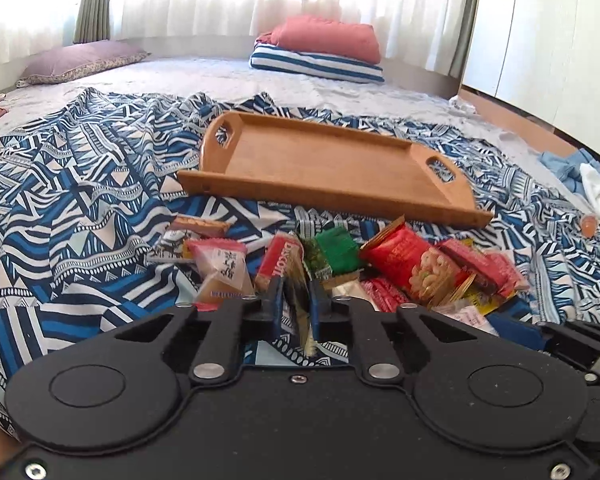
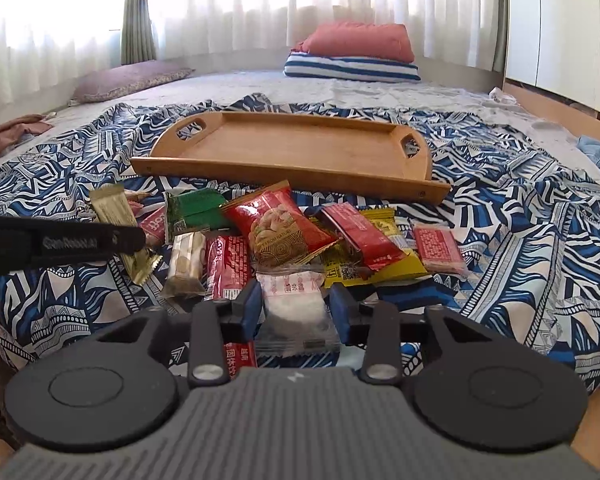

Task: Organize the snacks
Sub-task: 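Carry the gold packet with the left tool while the right tool carries the bun packet over the tray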

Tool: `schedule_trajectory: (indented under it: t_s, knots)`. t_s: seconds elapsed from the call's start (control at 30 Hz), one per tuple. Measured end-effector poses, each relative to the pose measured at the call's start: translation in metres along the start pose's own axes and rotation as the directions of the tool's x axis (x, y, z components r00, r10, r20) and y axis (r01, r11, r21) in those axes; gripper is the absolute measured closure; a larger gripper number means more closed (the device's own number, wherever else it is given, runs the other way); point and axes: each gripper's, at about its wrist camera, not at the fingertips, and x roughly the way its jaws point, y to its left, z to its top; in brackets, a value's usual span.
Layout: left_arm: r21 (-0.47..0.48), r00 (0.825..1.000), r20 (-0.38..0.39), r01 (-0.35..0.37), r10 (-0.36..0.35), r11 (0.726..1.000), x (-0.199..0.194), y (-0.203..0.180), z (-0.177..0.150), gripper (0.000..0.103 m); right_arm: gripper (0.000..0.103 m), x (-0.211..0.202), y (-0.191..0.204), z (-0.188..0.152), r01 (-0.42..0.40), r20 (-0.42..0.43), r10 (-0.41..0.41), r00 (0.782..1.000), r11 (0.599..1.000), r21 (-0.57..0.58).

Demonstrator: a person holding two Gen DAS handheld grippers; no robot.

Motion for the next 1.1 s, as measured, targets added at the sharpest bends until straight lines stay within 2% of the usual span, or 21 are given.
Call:
schedule_trajectory:
  t_s: [0.37, 0.5, 0.73, 0.9, 1.1]
  knots:
    - [0.004, 0.997, 0.039, 0.071, -0.071, 0.997, -0.021, -0.001, 0.029, 0.091, 0.068, -0.024, -0.001, 0.018, -0.012, 0.076, 0.012, 0.997, 1.000, 0.010]
    - [0.004, 0.994, 0.020, 0.104, -0.104, 0.995, -0.015, 0.003, 0.049, 0.091, 0.068, -0.026, -0.009, 0.032, -0.013, 0.103, 0.011, 0.995, 1.000, 0.023]
    - [0.002, 0.991, -0.015, 0.136, -0.136, 0.991, 0.017, 0.005, 0.097, 0.091, 0.068, 0.001, -0.037, 0.075, -0.020, 0.084, 0.013, 0.996, 0.997, 0.074]
    - [-0.036, 0.982, -0.078, 0.172, -0.174, 0.985, 0.050, 0.001, 0.128, 0.091, 0.067, 0.032, -0.057, 0.105, -0.032, 0.056, 0.027, 0.998, 0.995, 0.092]
    - [-0.080, 0.965, -0.166, 0.191, -0.202, 0.978, 0.100, -0.007, 0.148, 0.091, 0.067, 0.077, -0.081, 0.133, -0.070, -0.032, 0.076, 0.997, 0.987, 0.144]
